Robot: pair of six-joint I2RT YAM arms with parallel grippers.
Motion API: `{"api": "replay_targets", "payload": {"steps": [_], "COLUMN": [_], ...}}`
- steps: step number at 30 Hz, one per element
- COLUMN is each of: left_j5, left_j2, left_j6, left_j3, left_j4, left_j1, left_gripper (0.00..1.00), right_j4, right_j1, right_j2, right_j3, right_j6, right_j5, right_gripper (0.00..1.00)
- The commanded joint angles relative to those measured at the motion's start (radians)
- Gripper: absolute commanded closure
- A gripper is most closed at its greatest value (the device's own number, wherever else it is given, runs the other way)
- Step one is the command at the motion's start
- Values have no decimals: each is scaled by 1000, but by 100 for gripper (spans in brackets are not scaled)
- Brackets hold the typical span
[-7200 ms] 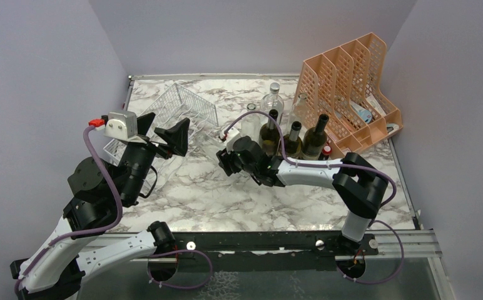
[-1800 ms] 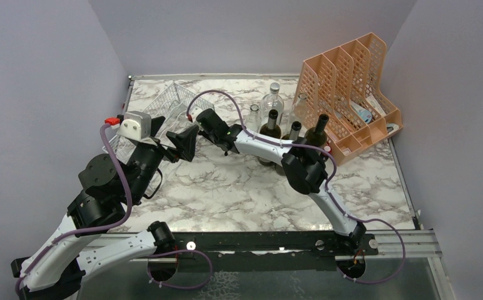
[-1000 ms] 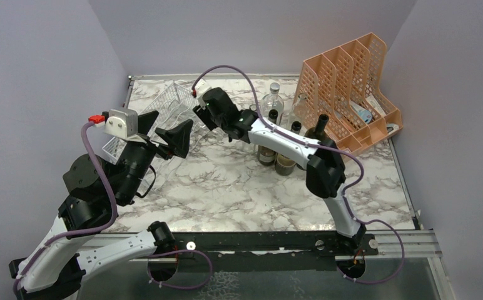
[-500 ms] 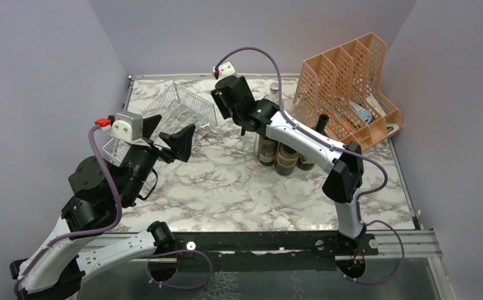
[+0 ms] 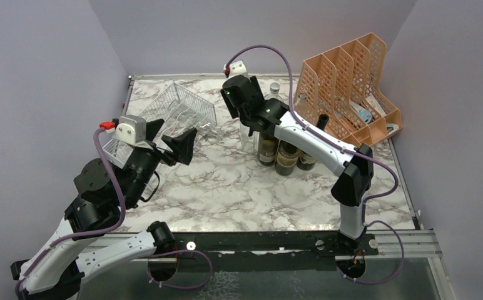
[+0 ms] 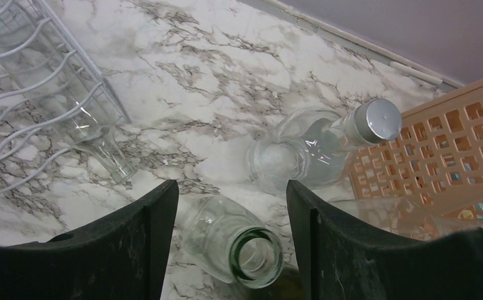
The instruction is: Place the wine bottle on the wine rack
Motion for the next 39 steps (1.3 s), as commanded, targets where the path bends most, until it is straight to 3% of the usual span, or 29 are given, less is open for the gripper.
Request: {"api": "replay_targets", "payload": {"steps": [1, 6, 11, 19, 28, 39], "left_j5": [20, 24, 24, 17, 62, 157], "left_j2": [-11, -7, -3, 14, 39, 48], "left_j6": [-23, -36, -58, -100, -124, -91], "left_j3": [-11, -25, -55, -129, -265, -492], "left_j4": [19, 18, 19, 21, 92, 315], "left_j1": [1, 0, 0, 1, 1, 1], "left_gripper": [1, 1, 1, 1, 1, 1], "right_j4": [8, 23, 57, 165, 333, 291], "right_j1": [-6, -8, -9, -9, -9, -9], "right_j2": [-48, -88, -105, -125, -250, -442], "right_j3": [-38, -137, -175, -187, -277, -400], "right_j6": [43, 88, 90, 8, -62, -16], "right_j5": [26, -14, -57, -90, -231, -489], "right_gripper": [33, 40, 62, 85, 90, 91]}}
